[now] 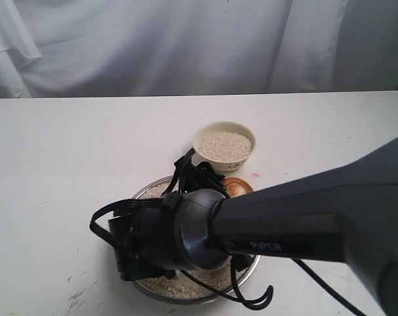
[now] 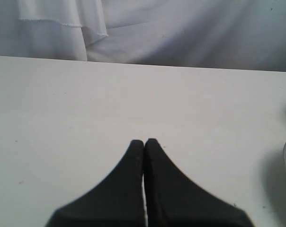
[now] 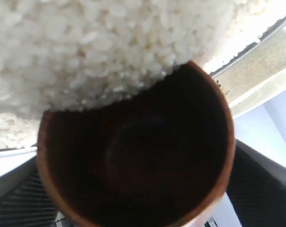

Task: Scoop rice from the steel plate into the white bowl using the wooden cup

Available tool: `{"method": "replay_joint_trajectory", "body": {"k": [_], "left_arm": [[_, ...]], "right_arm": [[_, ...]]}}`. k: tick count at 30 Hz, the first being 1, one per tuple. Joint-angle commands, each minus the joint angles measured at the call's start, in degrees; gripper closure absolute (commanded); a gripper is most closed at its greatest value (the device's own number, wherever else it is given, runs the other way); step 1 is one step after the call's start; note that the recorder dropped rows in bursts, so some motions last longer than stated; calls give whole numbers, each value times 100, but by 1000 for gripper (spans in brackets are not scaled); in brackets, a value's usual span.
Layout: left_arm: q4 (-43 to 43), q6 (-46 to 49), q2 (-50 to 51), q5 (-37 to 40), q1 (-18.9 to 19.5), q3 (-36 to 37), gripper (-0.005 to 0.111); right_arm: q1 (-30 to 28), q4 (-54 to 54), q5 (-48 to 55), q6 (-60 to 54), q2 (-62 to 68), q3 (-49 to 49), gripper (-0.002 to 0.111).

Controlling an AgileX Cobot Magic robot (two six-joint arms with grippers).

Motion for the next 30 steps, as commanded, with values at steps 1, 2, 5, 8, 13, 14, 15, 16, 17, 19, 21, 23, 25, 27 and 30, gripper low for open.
{"method": "replay_joint_trajectory", "body": {"k": [1,2,5,8,13,14,15,16,17,19,21,23,25,27,30], "left_arm": [[6,-4,-24,-76,-15,28,107],[6,-4,-24,-76,-15,28,107],[6,-4,-24,-76,-15,28,107],[6,-4,-24,-76,-15,28,107],[6,-4,-24,-76,-15,28,107],[6,-4,-24,-76,-15,28,107],[6,-4,-24,-76,-15,28,107],[6,-4,-24,-76,-15,28,107],[6,-4,-24,-76,-15,28,107],[6,-4,-24,-76,-15,28,107],[6,-4,-24,-76,-15,28,107],[6,-4,-24,-76,-15,28,107],[6,-4,-24,-76,-15,28,107],[6,-4,-24,-76,-15,28,107],[6,-4,-24,-76,-15,28,107]], "right_arm": [[98,108,-29,-69,59,-122,108],[112,107,-29,-69,74,-154,108],[193,133,-29,-20,116,-333,108],[229,169,-29,-20,123,-409,108],[276,238,-29,-20,123,-409,108],[303,238,-29,-20,123,-409,108],[303,249,-29,-20,123,-409,108],[325,248,-29,-20,123,-409,108],[325,248,-29,-20,123,-409,108],[323,279,-29,-20,123,-409,108],[323,302,-29,-20,123,-409,108],[348,322,-29,3,123,-409,108],[375,337,-29,2,123,-409,108],[398,369,-29,2,123,-409,108],[418,400,-29,32,123,-409,108]]}}
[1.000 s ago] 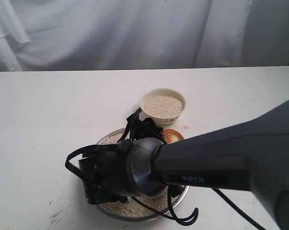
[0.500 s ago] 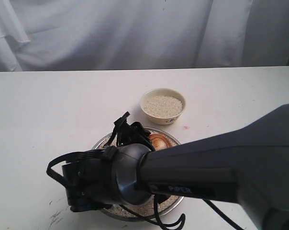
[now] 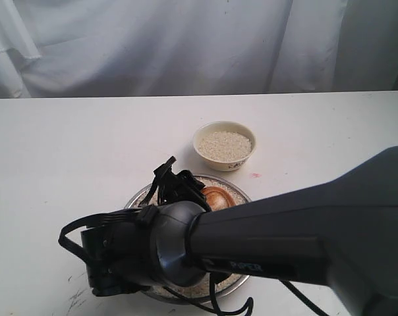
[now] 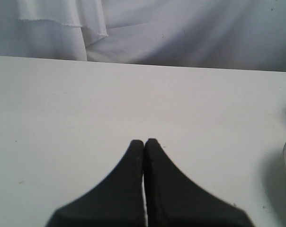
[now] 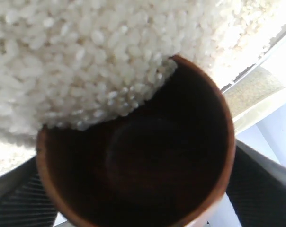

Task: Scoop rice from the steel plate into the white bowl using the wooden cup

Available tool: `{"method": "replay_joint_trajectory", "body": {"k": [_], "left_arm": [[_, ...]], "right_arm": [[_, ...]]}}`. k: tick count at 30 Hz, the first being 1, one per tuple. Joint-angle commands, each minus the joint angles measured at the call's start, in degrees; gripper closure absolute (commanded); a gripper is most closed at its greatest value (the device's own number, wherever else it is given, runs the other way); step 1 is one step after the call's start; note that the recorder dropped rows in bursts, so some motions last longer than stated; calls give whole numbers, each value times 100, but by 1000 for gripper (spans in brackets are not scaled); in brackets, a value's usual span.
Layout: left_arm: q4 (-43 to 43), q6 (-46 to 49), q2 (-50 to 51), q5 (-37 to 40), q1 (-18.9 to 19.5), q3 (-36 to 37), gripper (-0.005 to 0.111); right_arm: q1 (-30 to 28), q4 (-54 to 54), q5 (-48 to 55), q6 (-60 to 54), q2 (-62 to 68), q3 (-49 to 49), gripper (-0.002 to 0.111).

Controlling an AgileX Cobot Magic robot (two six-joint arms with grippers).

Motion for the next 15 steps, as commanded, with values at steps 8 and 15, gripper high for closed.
{"method": "replay_joint_trajectory", "body": {"k": [8,15], "left_arm": [[6,-4,-24,-76,-15,28,107],[6,-4,-24,-76,-15,28,107]], "right_arm": [[114,160,-59,332,-34,-27,108],[68,278,-59,612,-148,-27,108]]}}
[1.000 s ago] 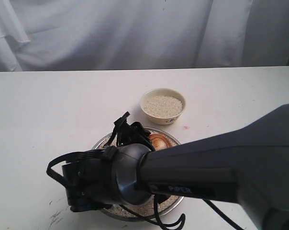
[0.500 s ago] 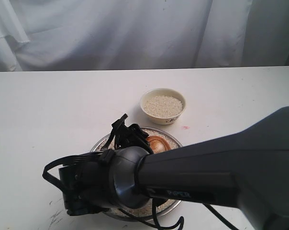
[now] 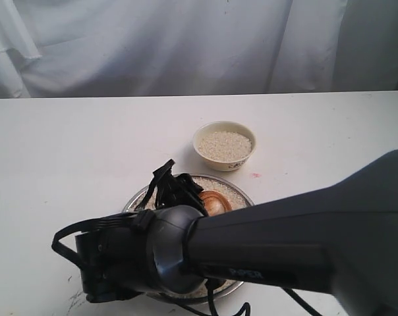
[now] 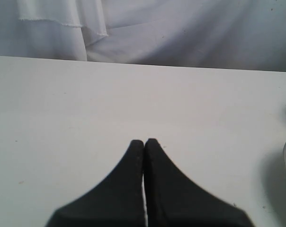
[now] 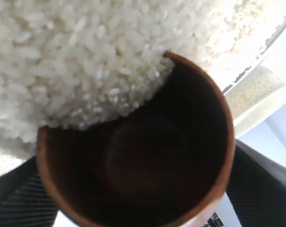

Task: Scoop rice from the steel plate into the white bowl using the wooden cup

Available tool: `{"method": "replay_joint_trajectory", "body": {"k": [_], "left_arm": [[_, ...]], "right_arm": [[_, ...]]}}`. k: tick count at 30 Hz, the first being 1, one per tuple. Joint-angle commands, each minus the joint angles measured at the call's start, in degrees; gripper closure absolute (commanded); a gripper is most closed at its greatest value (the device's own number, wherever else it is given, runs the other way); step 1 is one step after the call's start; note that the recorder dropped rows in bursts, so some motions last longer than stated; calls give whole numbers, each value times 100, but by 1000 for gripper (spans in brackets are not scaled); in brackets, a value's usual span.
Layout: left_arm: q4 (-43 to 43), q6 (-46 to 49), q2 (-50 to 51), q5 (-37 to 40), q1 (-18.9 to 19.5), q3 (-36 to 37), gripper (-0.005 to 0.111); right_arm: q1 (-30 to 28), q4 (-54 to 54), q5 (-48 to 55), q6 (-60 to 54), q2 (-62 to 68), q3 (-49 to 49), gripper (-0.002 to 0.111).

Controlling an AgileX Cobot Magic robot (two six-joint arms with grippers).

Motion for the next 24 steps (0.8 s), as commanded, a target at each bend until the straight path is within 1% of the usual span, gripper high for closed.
{"method": "replay_joint_trajectory", "body": {"k": [1,8,13,17,21,24], "left_arm": [[6,-4,-24,-76,-15,28,107],[6,-4,-24,-76,-15,28,107],[6,-4,-24,-76,-15,28,107],[6,-4,-24,-76,-15,28,107],[6,-4,-24,-76,-15,28,107],[6,-4,-24,-76,-15,28,107]], "right_arm": [[-48,150,-59,249,-136,-27,108],[-108,245,-59,671,-165,-27,108],[-235,282,-179,1708,-165,-27,108],[-305,349,-229,1904,-192,-27,108],[-363,497,-701,2178,-350,-27,108],[-378,605,-887,2178,-452,-27,108]]}}
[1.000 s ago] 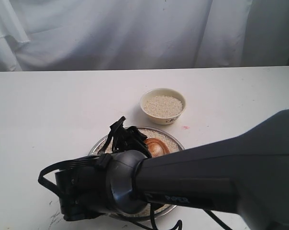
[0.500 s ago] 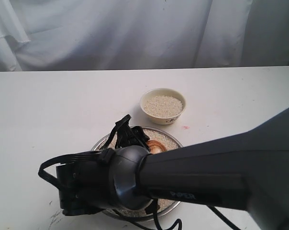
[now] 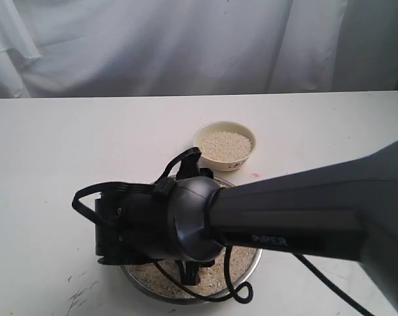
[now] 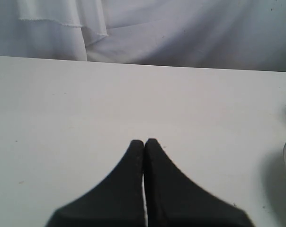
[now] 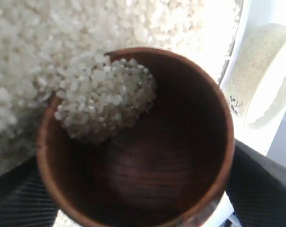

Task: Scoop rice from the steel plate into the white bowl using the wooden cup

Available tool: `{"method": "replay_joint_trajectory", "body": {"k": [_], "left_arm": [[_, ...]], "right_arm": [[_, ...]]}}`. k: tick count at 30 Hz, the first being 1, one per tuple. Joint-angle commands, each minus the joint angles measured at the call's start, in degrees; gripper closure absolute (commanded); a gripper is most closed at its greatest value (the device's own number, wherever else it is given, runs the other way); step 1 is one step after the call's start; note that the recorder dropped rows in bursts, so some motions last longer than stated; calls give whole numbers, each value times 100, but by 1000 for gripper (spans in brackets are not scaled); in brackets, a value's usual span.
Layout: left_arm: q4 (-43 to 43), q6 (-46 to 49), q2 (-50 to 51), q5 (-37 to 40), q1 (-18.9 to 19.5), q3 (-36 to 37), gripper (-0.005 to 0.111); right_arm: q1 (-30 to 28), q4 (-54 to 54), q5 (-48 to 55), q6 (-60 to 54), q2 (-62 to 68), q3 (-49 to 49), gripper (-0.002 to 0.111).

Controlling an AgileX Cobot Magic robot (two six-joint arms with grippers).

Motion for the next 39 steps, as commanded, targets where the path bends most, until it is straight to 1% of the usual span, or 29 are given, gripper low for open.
{"method": "replay_joint_trajectory", "body": {"k": [1,9,18,31,39], "left_arm": [[6,-4,-24,-76,-15,28,107],[6,-4,-24,-76,-15,28,107],[6,-4,-24,-76,-15,28,107],[6,-4,-24,-76,-15,28,107],[6,-4,-24,-76,-15,28,107]], "right_arm": [[-60,77,-356,121,-222,-27,108],[-278,85,-315,195,-339,-27,108],[-520,90,-343,218,-769,9,108],[-1149,-77,-391,206,-1093,9,108],[-1580,-297,-646,-71,-1115,9,108]]}}
